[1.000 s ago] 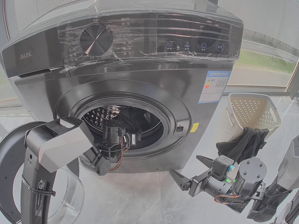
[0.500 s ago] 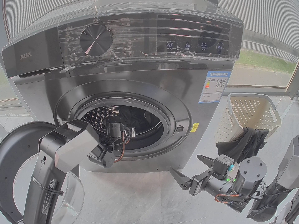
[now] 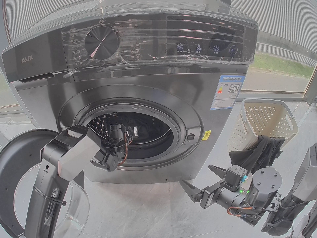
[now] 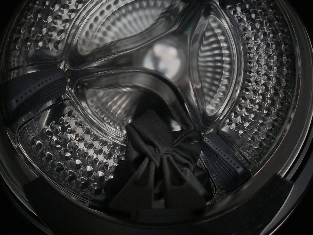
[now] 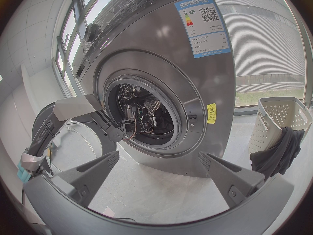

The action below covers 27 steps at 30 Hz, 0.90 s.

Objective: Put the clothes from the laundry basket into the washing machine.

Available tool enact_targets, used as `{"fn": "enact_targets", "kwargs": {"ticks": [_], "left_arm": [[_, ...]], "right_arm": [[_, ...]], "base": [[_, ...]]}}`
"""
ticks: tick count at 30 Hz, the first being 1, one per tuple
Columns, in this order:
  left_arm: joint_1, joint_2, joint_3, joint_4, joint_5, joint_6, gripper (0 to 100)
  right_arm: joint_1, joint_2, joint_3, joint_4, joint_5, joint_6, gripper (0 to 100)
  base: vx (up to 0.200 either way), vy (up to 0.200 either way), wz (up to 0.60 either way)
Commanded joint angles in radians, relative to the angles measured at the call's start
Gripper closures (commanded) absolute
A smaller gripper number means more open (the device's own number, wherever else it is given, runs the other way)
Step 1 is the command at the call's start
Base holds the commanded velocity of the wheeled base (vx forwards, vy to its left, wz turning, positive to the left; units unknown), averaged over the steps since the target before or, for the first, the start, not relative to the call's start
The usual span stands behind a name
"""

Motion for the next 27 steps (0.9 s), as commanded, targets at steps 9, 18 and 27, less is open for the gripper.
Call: {"fn": "enact_targets", "kwargs": {"ticks": [9,18,27], "left_arm": [[-0.059,-0.104,0.15,-0.014,0.0,-0.034,0],[-0.156,-0.271,0.406,-0.051,0.0,-0.042,0],[-0.288,-0.478,0.791,-0.207,0.0,-0.059,0]], "right_arm": [[0.002,-0.001,-0.001,-0.001,-0.002,-0.001,0],[0.011,-0.008,0.0,-0.001,-0.003,-0.001,0],[0.013,-0.014,0.012,-0.001,-0.008,0.003,0]], "base": [[0.0,0.0,0.0],[0.0,0.0,0.0],[0.0,0.0,0.0]]}}
